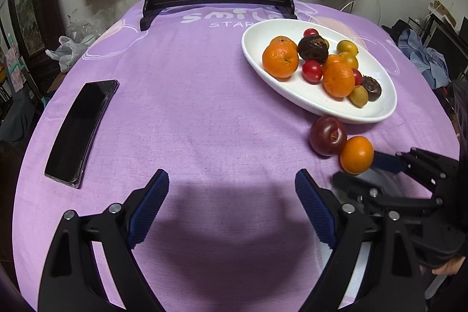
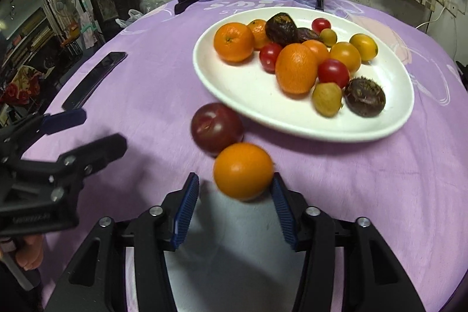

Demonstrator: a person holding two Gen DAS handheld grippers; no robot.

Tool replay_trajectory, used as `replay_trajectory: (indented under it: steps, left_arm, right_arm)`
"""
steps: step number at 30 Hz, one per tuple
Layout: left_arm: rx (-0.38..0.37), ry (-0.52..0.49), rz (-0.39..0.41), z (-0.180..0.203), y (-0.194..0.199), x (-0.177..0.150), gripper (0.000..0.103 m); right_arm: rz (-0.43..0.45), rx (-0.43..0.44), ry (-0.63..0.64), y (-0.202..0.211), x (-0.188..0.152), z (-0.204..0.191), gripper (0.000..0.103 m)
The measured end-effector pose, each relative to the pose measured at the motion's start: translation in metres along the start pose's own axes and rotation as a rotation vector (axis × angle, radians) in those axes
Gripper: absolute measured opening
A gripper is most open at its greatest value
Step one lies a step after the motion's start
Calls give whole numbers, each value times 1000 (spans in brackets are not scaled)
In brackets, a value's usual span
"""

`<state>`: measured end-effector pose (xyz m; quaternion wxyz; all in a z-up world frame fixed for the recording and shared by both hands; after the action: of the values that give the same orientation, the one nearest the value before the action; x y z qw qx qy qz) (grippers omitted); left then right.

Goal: Organize fruits
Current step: 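Grasp an orange with the right tool while the left tool grasps a dark red plum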

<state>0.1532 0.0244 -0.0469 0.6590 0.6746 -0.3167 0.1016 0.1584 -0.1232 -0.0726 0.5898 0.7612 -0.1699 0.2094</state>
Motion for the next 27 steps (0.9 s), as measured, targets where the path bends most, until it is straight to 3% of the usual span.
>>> replay_trajectory:
  steps: [1,9,22,27]
  left_arm:
    - [2,-1,-4,0,-1,0,86]
    - [4,-42,-24,16,-7,1,86]
    - [-42,-120,-38,71,-35,28,86]
    - [-44,-136,-59,82,-50,40,79]
  right_arm:
    - [7,-15,-3,0,1,2,40]
    - [25,17,-53,21,-6,25,39]
    - [64,58,-135,61,-29,81,40]
    - [63,75,-147,62,-30,89,40]
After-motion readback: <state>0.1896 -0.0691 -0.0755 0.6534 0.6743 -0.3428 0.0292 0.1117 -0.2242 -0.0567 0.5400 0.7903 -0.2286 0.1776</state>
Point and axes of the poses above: each gripper's, at about its wrist camera, not at the fingertips, and y roughly against the way its jaws point, z to its right, x to its top, the point moved 1 cm from there along -y, roughly the way its jaws point, and after that the axes turned 13 degrees about -y, right-handed, at the moved point
